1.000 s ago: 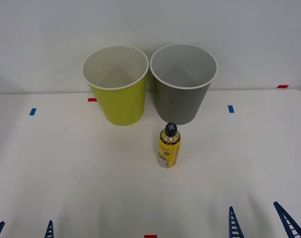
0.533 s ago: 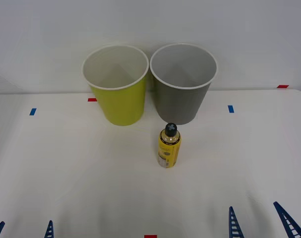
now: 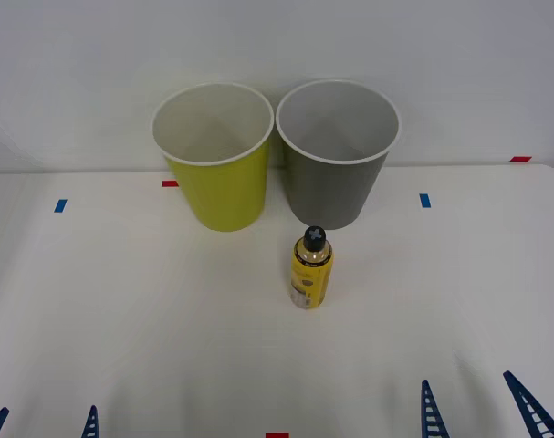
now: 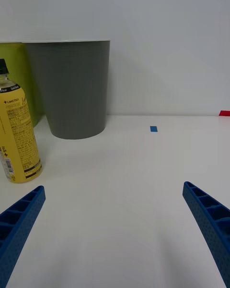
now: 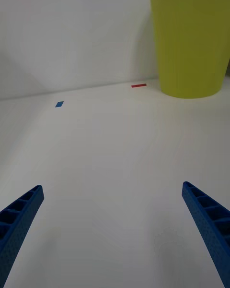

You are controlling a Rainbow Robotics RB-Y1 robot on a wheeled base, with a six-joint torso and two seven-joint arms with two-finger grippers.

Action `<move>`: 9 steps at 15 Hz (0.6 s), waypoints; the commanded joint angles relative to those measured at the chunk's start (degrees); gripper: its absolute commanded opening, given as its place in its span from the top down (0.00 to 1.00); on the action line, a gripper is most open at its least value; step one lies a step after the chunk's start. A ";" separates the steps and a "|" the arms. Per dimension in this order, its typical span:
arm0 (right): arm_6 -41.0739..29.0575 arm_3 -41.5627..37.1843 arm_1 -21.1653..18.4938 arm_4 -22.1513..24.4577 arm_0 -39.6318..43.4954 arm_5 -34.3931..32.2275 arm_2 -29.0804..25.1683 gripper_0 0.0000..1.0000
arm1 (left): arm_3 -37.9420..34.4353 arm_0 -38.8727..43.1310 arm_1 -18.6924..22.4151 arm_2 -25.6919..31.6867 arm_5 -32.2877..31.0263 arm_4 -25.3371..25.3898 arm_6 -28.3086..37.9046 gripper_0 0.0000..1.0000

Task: Put cans in the gray bin and PET bottles in the light green bin.

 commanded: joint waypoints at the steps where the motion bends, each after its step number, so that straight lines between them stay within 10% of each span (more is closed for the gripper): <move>1: 0.00 0.00 0.00 0.00 0.00 0.00 0.00 0.00 | 0.00 0.00 0.00 0.00 0.00 0.01 0.00 0.00; 9: 0.00 0.00 0.00 0.00 0.00 0.00 0.00 0.00 | 0.00 0.00 0.00 0.00 0.00 0.01 0.00 0.00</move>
